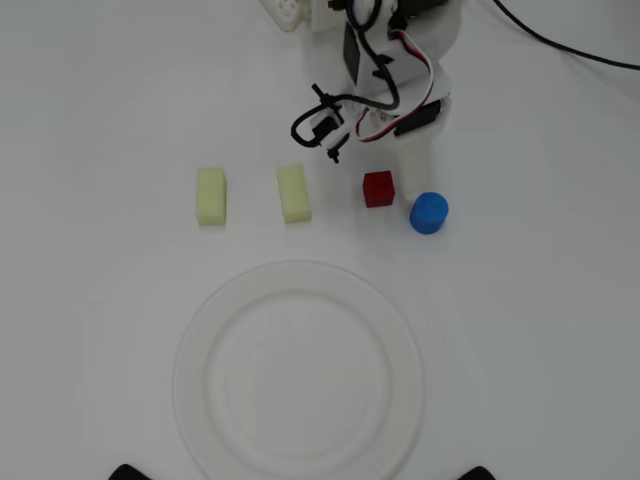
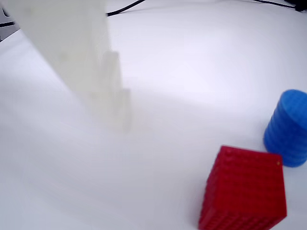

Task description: Grasp a red block and put it in the dish.

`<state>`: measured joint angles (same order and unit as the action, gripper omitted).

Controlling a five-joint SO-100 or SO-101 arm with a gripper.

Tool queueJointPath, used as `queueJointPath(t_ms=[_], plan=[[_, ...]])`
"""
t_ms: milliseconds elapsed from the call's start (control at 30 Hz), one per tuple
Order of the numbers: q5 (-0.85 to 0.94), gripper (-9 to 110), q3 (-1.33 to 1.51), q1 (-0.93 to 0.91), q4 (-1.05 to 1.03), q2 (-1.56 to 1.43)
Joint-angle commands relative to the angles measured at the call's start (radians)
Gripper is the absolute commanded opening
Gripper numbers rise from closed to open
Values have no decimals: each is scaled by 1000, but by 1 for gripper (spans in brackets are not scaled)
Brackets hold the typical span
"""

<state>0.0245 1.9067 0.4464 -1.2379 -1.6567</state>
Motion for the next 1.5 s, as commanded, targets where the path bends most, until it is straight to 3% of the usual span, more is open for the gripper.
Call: queueJointPath(t_ms=[0, 433, 967, 1133, 1267, 1467], plan=[[-8, 33, -48, -9, 32, 43], [18, 29, -67, -94, 112, 109], [-2, 22, -63, -61, 120, 120], [-3, 16, -63, -61, 133, 121], [-14, 5, -63, -58, 149, 123], [28, 0, -57, -67, 155, 71]])
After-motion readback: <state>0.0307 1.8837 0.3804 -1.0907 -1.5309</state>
